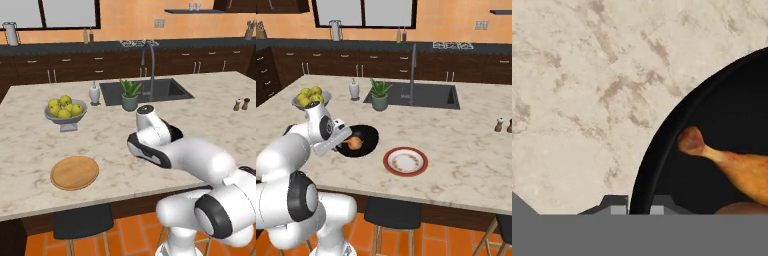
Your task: Pick the chicken drumstick and onion from their plates and place them in the bowl. Then put the bowl in the fridge.
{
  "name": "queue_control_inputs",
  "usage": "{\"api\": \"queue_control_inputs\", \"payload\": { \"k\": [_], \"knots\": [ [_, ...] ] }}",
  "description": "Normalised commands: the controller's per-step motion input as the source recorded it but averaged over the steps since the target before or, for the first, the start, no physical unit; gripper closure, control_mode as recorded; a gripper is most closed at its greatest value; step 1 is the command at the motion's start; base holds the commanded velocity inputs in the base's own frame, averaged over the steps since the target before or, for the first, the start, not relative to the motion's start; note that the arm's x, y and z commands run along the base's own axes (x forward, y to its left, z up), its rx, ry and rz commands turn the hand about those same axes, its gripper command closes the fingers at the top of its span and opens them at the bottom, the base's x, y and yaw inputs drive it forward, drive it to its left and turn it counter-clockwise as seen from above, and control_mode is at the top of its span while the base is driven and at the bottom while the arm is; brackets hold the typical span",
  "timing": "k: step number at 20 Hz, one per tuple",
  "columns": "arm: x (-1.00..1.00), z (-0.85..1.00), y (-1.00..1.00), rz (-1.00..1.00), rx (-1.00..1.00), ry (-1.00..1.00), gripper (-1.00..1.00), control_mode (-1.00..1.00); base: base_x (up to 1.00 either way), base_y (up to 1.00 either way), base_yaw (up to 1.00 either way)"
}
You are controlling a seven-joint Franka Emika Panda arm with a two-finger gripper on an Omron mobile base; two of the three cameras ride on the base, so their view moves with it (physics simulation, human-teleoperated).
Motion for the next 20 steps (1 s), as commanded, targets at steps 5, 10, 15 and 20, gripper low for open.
{"api": "queue_control_inputs", "payload": {
  "k": [5, 10, 15, 20],
  "knots": [
    [-0.42, 0.99, -0.02, 0.07, 0.0, 0.0, 1.0, -1.0, 0.0, 0.0, 0.0],
    [-0.62, 0.88, -0.02, 0.21, 0.02, 0.0, 1.0, -1.0, 0.0, 0.0, 0.0],
    [-0.27, 0.4, -0.34, 0.48, 0.07, 0.0, 1.0, -1.0, 0.0, 0.0, 0.0],
    [-0.08, 0.05, -0.54, 0.6, 0.0, -0.02, 1.0, -1.0, 0.0, 0.0, 0.0]
  ]
}}
